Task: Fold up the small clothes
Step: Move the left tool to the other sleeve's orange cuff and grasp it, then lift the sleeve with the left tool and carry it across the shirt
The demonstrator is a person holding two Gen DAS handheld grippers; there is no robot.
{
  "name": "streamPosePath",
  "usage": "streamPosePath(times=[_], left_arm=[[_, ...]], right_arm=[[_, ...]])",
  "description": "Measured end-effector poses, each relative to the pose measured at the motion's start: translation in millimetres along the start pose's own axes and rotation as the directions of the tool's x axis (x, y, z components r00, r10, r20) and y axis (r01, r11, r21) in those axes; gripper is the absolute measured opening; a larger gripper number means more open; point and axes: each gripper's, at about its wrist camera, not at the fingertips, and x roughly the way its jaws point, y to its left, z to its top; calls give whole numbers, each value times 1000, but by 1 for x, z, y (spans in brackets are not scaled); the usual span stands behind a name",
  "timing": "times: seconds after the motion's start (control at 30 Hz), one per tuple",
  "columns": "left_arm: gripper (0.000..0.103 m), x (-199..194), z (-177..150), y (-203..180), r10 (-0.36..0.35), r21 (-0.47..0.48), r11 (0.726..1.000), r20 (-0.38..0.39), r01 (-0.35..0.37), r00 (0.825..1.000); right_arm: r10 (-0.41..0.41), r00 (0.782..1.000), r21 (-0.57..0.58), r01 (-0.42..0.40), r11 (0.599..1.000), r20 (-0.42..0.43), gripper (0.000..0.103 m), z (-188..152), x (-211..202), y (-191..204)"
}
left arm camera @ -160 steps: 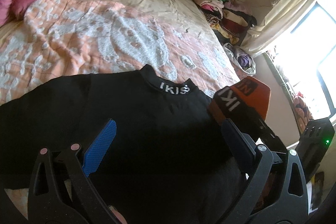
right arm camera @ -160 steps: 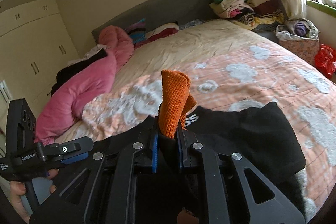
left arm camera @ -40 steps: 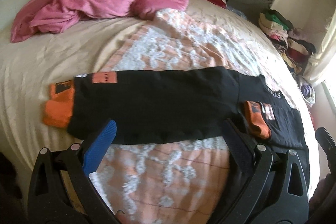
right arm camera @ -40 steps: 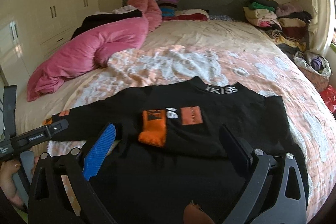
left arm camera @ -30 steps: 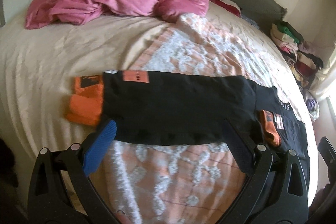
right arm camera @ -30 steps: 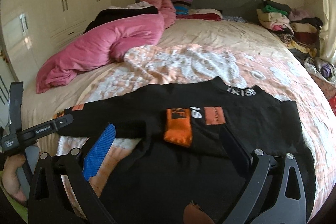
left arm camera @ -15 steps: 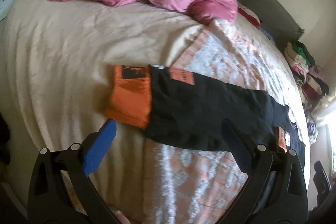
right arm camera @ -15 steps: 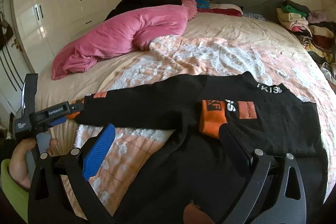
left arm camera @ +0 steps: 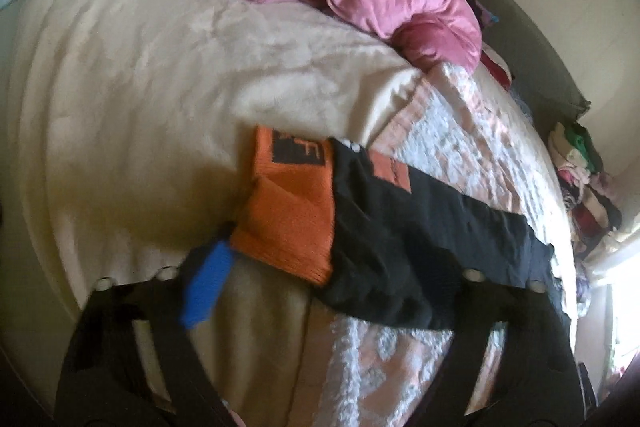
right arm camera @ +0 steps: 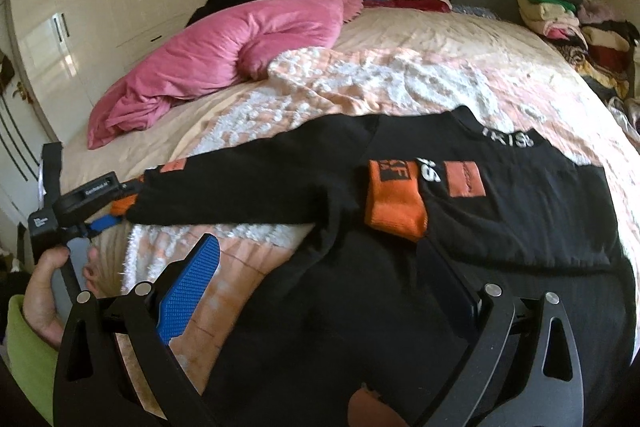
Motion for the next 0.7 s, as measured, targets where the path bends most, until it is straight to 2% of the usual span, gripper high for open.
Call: streamPosePath(times=[0.03, 0.1, 0.17, 0.23, 0.3, 0.5, 0.7], left_arm=[[58, 1, 1, -1, 3, 4, 1000, 5, -3, 1000], [36, 4, 2, -1, 6, 7, 1000, 8, -6, 1000], [23, 5, 3, 1, 11, 13, 1000, 16, -11, 1000], [12, 6, 4, 1, -25, 17, 1000, 16, 25, 1000], [9, 3, 5, -1, -44, 25, 999, 18, 44, 999], [8, -29, 10, -18, -143, 48, 989, 76, 140, 987], [8, -60, 9, -52, -191, 133, 976, 132, 174, 973]], right_arm=[[-3, 1000, 5, 3, 1000, -3, 98, -1, 2, -2], [-9, 1000, 13, 9, 1000, -9, 98, -3, 4, -6], [-10, 1000, 17, 10, 1000, -10, 98, -4, 5, -9], [-12, 1000, 20, 12, 1000, -10, 98, -6, 5, -12], [-14, 1000, 25, 14, 1000, -10, 98, -6, 5, -14], [-13, 1000, 39, 13, 999, 11, 98, -5, -6, -20], [-19, 999, 66, 16, 998, 43, 98, -3, -22, -32]])
